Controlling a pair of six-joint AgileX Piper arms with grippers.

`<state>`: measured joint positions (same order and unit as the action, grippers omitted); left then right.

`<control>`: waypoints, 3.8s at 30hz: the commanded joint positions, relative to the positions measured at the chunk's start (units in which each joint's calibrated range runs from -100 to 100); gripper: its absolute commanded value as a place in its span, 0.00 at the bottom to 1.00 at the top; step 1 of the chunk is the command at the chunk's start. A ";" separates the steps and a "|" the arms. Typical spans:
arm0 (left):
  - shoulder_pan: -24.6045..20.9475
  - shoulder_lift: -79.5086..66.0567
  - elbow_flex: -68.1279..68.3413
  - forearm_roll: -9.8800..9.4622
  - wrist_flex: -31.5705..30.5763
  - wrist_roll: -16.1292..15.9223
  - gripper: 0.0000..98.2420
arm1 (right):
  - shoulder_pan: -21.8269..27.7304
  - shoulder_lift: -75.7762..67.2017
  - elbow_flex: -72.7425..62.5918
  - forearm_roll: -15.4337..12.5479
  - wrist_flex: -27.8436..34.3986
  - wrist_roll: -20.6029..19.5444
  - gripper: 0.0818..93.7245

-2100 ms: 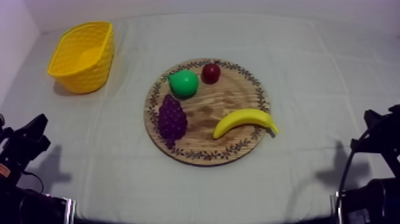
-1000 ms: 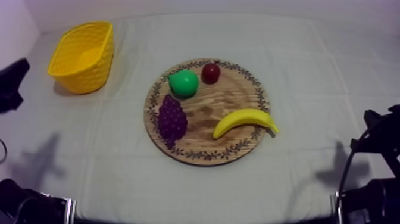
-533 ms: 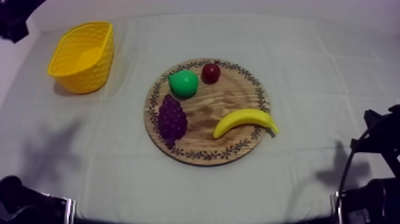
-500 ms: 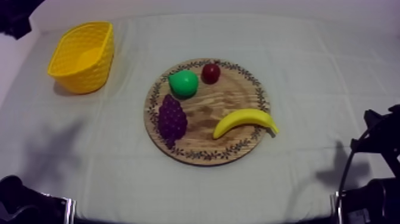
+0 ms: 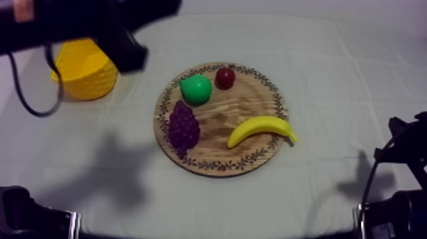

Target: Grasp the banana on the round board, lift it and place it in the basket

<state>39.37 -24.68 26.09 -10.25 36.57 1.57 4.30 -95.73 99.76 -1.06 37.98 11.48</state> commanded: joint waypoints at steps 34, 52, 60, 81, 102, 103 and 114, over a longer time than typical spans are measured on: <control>4.54 11.00 9.23 -3.99 7.03 4.66 0.83 | -0.01 -0.02 0.02 0.01 0.00 0.02 0.00; 5.13 29.04 0.48 -0.31 7.90 2.27 0.80 | -0.01 -0.02 0.02 0.01 0.00 0.02 0.00; 4.72 42.25 -14.16 2.30 19.74 -0.63 0.79 | -0.01 -0.02 0.02 0.01 0.00 0.02 0.00; 2.34 65.94 -44.47 6.01 42.88 -4.66 0.79 | -0.01 -0.02 0.02 0.01 0.00 0.02 0.00; 2.25 76.73 -54.63 7.04 49.33 -5.92 0.29 | -0.01 -0.02 0.02 0.01 0.00 0.02 0.00; 2.26 76.80 -54.77 6.94 49.43 -5.66 0.27 | -0.01 -0.02 0.02 0.01 0.00 0.02 0.00; 1.74 68.95 -56.57 3.73 56.40 -3.00 0.23 | -0.01 -0.02 0.02 0.01 0.00 0.02 0.00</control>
<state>41.13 45.98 -30.29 -6.06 92.30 -1.50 4.30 -95.73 99.76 -1.06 37.97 11.51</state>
